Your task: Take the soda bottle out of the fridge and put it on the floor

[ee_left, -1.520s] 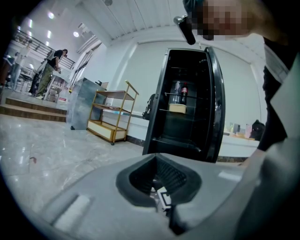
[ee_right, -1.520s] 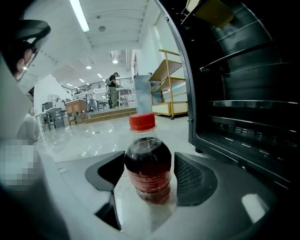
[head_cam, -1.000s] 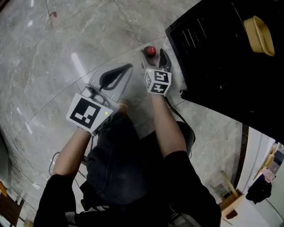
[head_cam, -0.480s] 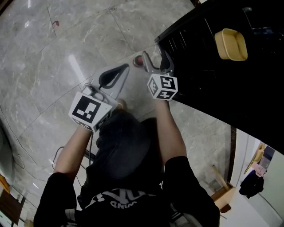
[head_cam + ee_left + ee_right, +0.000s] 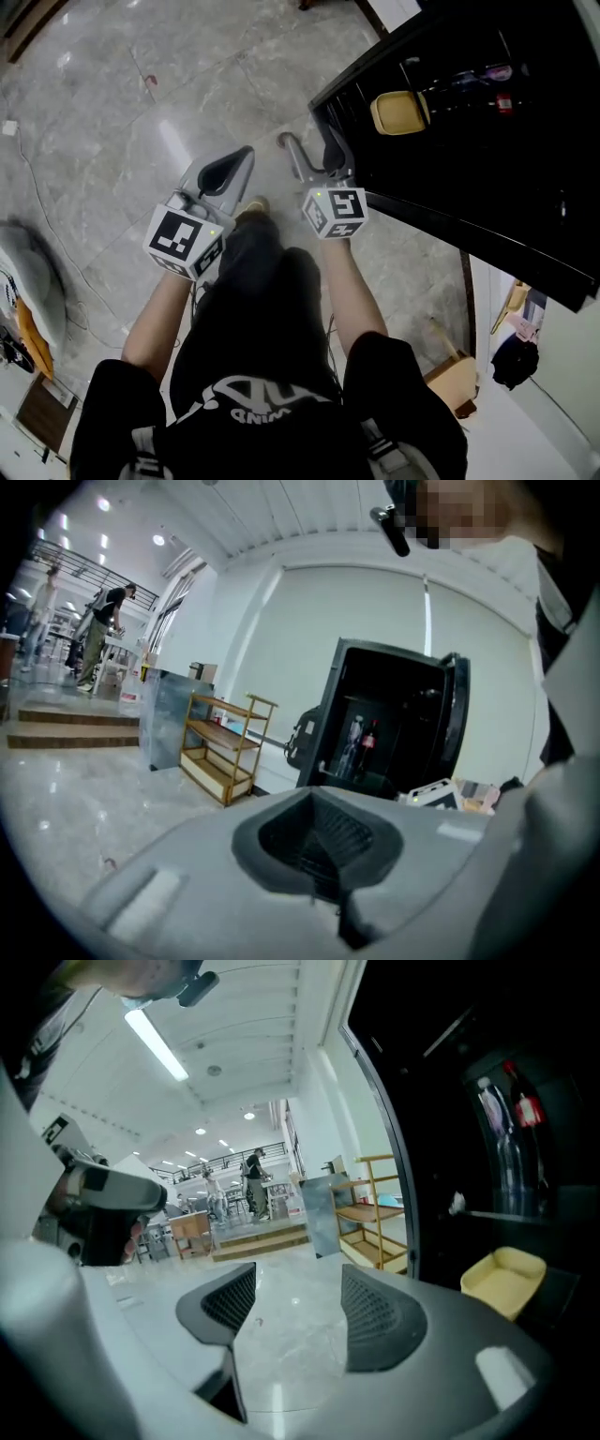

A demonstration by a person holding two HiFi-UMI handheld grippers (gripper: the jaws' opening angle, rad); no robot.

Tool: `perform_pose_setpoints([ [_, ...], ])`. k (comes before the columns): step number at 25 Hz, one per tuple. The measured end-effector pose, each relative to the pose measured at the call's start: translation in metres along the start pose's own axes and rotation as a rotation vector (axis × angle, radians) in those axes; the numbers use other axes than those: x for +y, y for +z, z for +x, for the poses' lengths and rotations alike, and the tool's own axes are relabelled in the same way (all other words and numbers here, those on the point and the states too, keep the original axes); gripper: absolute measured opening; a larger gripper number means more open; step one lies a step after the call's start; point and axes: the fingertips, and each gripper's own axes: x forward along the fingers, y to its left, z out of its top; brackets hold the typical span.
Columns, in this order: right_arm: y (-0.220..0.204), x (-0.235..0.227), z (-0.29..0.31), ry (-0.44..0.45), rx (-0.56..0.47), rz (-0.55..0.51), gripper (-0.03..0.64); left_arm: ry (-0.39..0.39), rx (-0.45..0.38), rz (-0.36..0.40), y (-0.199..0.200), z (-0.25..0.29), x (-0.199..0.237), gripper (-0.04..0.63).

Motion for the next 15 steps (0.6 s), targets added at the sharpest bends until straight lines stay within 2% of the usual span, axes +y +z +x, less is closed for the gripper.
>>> perform_pose_setpoints([
  [5, 0.144, 0.076, -0.057, 0.085, 0.008, -0.004, 0.183, -0.012, 0.006, -0.004, 0.136, -0.051, -0.032, 0.002],
  [8, 0.211, 0.104, -0.084, 0.093, -0.007, 0.015, 0.108, -0.038, 0.005, 0.011, 0.196, -0.069, -0.049, 0.002],
  [11, 0.263, 0.12, -0.107, 0.088, -0.044, 0.043, 0.0, -0.067, 0.004, 0.024, 0.234, -0.08, -0.066, 0.002],
  [15, 0.311, 0.123, -0.132, 0.074, -0.082, 0.035, -0.002, -0.096, -0.003, 0.043, 0.261, -0.08, -0.085, 0.002],
])
